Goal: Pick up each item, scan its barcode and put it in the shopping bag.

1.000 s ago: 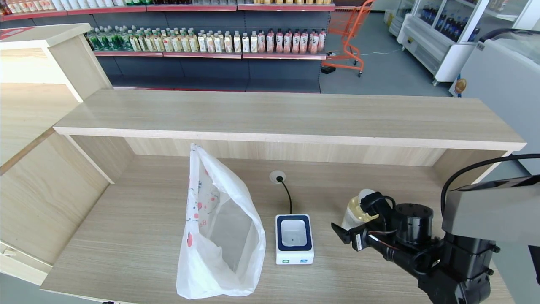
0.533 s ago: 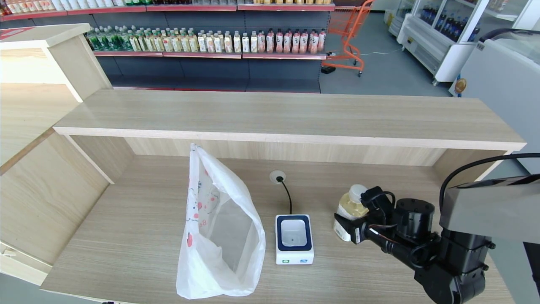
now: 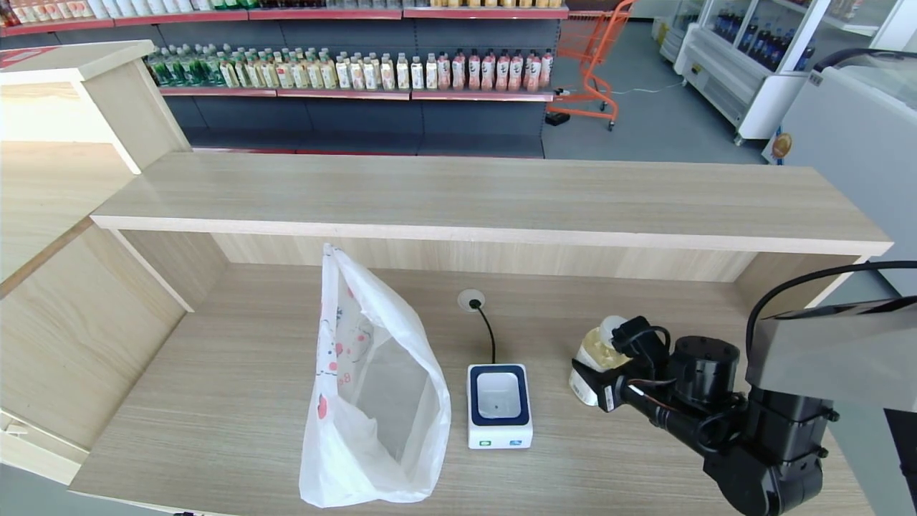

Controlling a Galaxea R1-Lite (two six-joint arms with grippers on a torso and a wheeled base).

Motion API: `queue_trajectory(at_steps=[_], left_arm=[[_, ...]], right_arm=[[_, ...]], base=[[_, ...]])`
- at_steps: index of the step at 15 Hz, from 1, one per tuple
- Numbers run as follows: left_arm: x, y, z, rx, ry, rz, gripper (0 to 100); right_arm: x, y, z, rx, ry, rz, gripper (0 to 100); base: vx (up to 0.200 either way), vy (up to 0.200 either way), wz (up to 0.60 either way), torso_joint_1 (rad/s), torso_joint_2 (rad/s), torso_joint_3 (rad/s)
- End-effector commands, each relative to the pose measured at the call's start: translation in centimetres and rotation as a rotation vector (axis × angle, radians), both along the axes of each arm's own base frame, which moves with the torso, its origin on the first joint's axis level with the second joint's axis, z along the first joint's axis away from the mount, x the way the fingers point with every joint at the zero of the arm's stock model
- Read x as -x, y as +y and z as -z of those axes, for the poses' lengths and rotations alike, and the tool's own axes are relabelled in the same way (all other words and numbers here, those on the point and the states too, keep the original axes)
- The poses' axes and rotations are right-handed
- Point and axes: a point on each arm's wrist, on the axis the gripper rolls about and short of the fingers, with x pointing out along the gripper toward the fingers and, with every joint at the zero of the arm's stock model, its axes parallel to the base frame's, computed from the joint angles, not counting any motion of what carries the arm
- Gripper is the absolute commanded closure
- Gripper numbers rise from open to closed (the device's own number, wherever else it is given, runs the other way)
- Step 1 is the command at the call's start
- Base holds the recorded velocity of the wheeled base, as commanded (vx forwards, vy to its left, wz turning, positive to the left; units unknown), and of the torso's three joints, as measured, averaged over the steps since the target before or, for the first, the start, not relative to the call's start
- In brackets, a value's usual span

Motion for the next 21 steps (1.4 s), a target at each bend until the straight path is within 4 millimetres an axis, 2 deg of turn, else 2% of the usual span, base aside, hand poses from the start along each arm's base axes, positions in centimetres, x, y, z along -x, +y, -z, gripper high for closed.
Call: queue_trajectory(at_steps=[1,4,7,8,10,13,15,16,18,21], left_arm=[[0.0,0.0,0.0,0.000,0.000,0.001,0],[0.0,0.0,0.0,0.000,0.000,0.001,0],[0.0,0.0,0.0,0.000,0.000,0.001,0],[0.0,0.0,0.0,0.000,0.000,-0.002,0],[0.0,0.0,0.0,0.000,0.000,-0.001,0],[0.0,0.0,0.0,0.000,0.000,-0.001,0],[0.0,0.0,0.0,0.000,0.000,-0.002,0],[0.0,0.0,0.0,0.000,0.000,0.001,0],[0.0,0.0,0.0,0.000,0.000,-0.002,0],[0.0,0.0,0.0,0.000,0.000,-0.001,0]], right_arm=[[0.4,-0.5,0.4,0.010,0.029,0.013,100],[1.6,-1.8,-0.3,-0.032,0.066,0.046,100],[1.3,-1.8,-0.8,-0.062,0.053,0.055,100],[1.1,-1.8,-2.0,-0.091,0.013,0.054,100],[1.7,-2.3,-6.5,-0.240,-0.029,-0.006,100],[5.1,-4.6,-12.9,-0.366,0.082,-0.195,100],[8.1,-5.1,-15.6,-0.407,0.177,-0.362,100],[9.2,-5.1,-16.3,-0.416,0.203,-0.427,100],[10.5,-4.4,-16.4,-0.419,0.227,-0.504,100],[12.6,-2.4,-16.5,-0.449,0.279,-0.608,100]], base=[[0.000,0.000,0.00,0.000,0.00,0.000],[0.000,0.000,0.00,0.000,0.00,0.000],[0.000,0.000,0.00,0.000,0.00,0.000],[0.000,0.000,0.00,0.000,0.00,0.000],[0.000,0.000,0.00,0.000,0.00,0.000],[0.000,0.000,0.00,0.000,0.00,0.000],[0.000,0.000,0.00,0.000,0.00,0.000],[0.000,0.000,0.00,0.000,0.00,0.000],[0.000,0.000,0.00,0.000,0.00,0.000],[0.000,0.000,0.00,0.000,0.00,0.000]])
